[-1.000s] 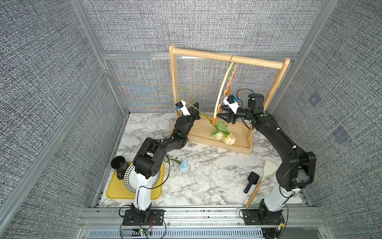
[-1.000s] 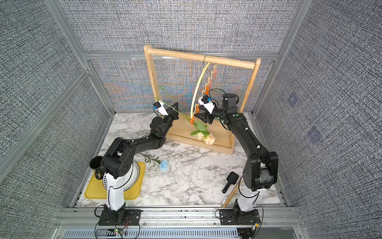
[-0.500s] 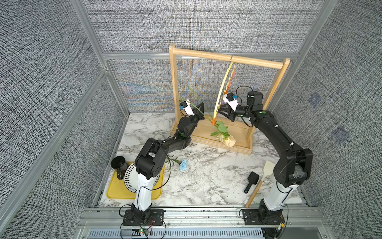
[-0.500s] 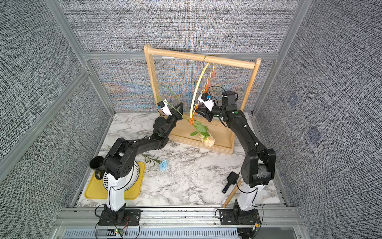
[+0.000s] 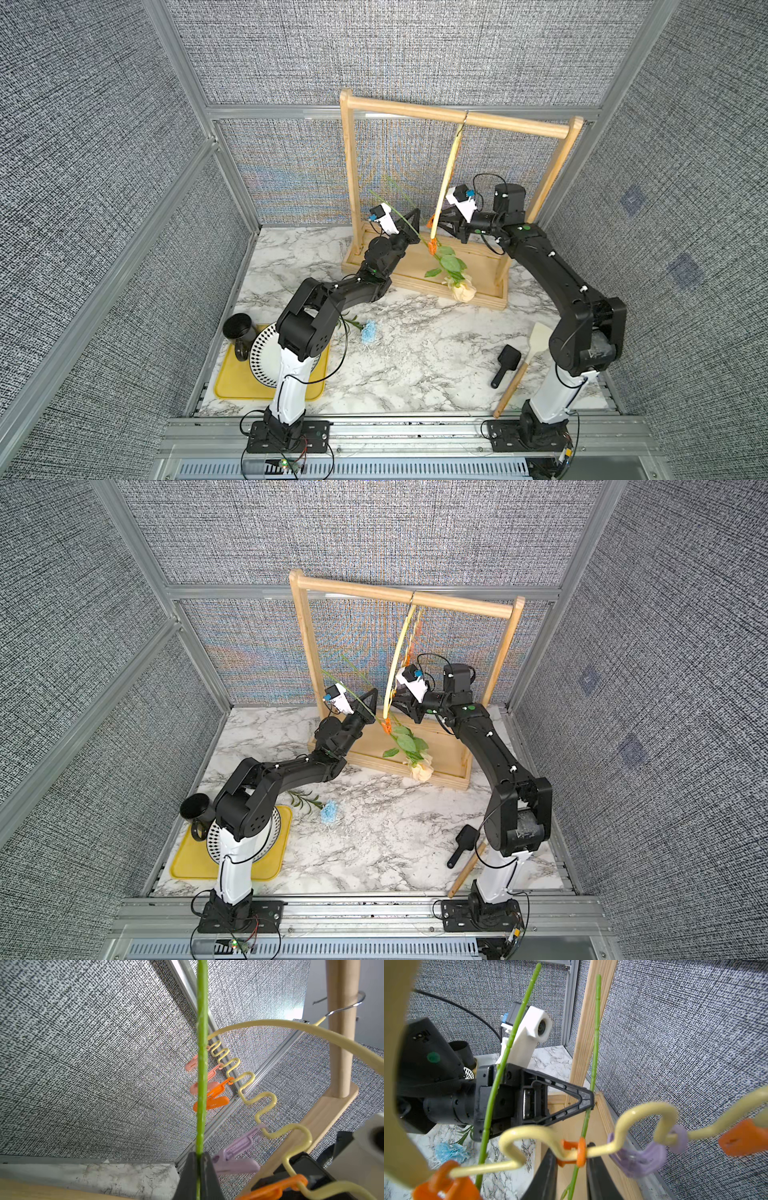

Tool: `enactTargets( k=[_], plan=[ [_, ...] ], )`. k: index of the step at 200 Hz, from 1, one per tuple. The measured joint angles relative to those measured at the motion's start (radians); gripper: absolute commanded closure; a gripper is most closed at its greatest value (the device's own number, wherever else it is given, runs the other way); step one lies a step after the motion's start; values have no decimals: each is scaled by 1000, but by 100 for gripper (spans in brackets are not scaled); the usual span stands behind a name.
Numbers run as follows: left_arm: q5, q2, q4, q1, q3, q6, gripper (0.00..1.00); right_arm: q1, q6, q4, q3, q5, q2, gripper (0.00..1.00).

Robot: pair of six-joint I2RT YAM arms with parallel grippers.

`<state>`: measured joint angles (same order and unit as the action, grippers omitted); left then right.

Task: Dry the flowers on a clothes hanger
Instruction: Clamp the flower onto the hanger.

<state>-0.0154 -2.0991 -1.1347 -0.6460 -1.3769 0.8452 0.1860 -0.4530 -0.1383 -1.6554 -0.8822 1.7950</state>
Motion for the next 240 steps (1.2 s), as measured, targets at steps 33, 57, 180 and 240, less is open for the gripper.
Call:
enactTargets(
  k=[33,57,180,240],
  plan=[
    [-1,3,0,2,11,5,98,3,12,18,0,5,0,74],
    [-1,3,-8,1,20,23,98,4,17,26,2,7,0,74],
    [90,-21,-44,2,-19,42,98,6,-6,37,14,16,11,74],
    [109,-32,-44,2,-33,46,98,6,-6,38,14,26,10,74]
  ],
)
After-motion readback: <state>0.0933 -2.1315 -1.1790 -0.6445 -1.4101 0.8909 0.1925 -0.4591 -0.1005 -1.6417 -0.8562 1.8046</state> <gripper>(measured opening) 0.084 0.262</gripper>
